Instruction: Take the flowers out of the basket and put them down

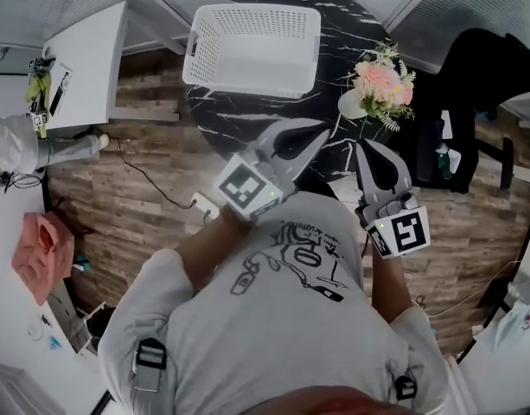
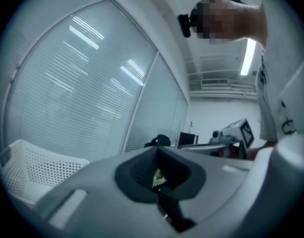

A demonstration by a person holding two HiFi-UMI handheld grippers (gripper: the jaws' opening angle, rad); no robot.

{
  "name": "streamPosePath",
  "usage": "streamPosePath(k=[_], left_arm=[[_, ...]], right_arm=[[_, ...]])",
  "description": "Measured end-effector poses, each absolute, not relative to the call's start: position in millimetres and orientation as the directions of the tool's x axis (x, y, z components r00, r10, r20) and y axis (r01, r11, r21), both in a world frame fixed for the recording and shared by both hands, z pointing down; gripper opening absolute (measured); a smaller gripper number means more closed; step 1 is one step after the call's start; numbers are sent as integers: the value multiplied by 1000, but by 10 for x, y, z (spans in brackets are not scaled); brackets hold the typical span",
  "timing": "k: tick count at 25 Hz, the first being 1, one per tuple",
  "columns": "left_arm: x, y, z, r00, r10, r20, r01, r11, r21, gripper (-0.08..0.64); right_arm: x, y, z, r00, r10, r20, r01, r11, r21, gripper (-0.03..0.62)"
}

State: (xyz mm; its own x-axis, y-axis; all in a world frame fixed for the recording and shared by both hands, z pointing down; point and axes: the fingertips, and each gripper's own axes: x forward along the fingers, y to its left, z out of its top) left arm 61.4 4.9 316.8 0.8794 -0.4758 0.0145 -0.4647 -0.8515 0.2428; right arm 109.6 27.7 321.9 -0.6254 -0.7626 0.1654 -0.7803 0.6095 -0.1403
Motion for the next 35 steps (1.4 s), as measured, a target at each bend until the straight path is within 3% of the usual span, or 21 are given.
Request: streamPosePath(k=[17,35], left_arm=[[54,323,2166,793,-605,-79,-583,-790,191,2],[-40,265,2069,781,-619,-79,-598,-779,187,2]], right_arm=[[299,399,2171,-753,-655,54,-658,750,-74,5],[205,379,2040,-757,-651,46,-653,755,-67,5]])
